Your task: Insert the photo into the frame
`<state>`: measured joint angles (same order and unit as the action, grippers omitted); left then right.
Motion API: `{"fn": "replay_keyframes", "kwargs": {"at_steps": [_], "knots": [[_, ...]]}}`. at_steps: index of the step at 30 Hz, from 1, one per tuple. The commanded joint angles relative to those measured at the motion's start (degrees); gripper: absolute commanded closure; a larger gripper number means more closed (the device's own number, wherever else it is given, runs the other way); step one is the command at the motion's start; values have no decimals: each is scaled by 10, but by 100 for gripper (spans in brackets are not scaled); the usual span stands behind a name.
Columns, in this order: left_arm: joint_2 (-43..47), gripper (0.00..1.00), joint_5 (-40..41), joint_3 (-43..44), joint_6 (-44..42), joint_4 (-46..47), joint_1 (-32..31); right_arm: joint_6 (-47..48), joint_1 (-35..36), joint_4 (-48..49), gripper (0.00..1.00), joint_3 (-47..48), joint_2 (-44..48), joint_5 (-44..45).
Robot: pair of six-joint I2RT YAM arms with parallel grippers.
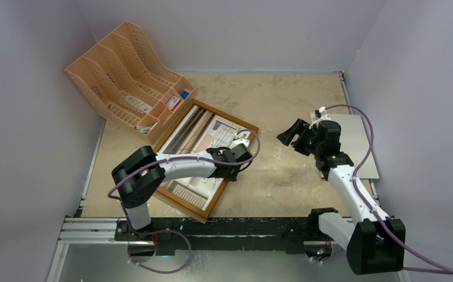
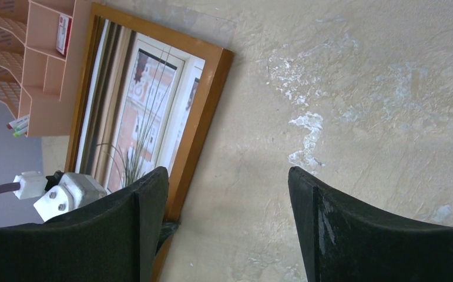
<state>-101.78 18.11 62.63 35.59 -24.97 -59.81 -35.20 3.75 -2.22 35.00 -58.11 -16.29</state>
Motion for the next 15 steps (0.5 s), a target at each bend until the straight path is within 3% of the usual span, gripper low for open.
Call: {"fn": "replay_keyframes", "kwargs": {"at_steps": [1,7,15], "knots": [[16,81,-3,24,-13,16,-7,-4,1,9,23,-2,3,-4],[21,98,27,54,-35,-18,-6,-4,1,11,23,0,7,-1],[63,100,11,86,-62,-41,-5,-10,1,19,22,-2,2,-26]]}}
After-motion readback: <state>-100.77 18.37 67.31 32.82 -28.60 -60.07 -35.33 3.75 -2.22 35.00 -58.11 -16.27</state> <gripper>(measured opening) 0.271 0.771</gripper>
